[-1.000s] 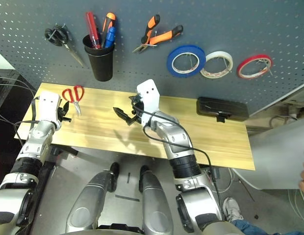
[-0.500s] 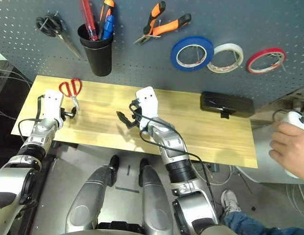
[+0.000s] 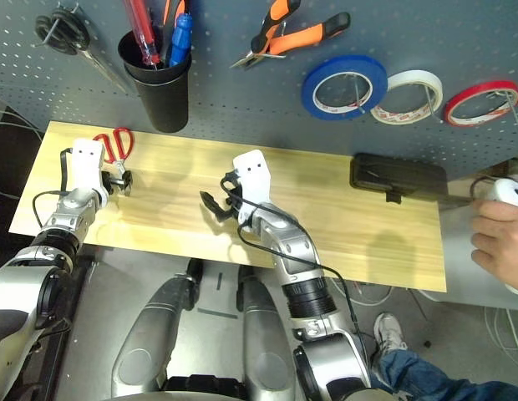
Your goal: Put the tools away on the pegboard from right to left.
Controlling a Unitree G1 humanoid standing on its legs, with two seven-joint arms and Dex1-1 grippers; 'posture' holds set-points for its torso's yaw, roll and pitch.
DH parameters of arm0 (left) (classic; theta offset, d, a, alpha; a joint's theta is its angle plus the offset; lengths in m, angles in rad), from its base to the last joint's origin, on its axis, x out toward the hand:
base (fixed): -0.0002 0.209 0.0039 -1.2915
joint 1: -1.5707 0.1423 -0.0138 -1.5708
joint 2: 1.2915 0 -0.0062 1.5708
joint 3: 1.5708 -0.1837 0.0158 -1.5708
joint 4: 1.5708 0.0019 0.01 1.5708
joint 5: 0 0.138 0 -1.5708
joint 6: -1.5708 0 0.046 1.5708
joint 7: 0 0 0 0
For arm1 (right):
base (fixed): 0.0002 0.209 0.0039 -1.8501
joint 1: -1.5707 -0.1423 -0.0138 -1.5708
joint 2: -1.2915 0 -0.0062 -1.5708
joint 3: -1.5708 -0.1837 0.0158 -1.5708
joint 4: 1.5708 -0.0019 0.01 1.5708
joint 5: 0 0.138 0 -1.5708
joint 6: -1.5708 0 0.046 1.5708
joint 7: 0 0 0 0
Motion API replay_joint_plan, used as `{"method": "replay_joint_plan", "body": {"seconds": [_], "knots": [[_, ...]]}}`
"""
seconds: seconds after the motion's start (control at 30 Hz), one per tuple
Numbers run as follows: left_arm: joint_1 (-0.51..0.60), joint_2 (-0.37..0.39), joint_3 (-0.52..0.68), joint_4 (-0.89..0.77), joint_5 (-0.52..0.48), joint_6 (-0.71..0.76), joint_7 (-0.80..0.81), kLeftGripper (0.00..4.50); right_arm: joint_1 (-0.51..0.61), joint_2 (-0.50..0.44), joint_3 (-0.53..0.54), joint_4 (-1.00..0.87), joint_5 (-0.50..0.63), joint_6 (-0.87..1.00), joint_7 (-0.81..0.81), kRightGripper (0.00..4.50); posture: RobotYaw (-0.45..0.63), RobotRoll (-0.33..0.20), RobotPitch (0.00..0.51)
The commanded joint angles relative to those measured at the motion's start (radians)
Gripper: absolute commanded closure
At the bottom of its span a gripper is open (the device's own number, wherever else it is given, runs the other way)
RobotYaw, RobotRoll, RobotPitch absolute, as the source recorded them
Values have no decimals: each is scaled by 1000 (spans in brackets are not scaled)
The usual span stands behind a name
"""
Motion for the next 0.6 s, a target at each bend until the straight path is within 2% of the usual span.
{"method": "replay_joint_plan", "body": {"seconds": [0.03,0.2,0.3,0.37,0.6], "knots": [[43,-11,44,73,-36,128,35,968,29,2,7,-25,5,25,-2,0,-62,0,501],[39,-23,115,85,-103,286,30,2716,18,2,5,-18,3,29,-1,0,-60,0,498],[41,-25,118,81,-111,362,-1,3745,8,2,2,-12,4,29,0,0,-53,0,495],[47,-25,109,76,-107,402,-31,4195,1,3,1,-1,3,22,2,0,-47,0,494],[88,-27,110,30,-109,422,-74,4195,-25,8,0,29,2,5,5,0,-39,0,486]]}}
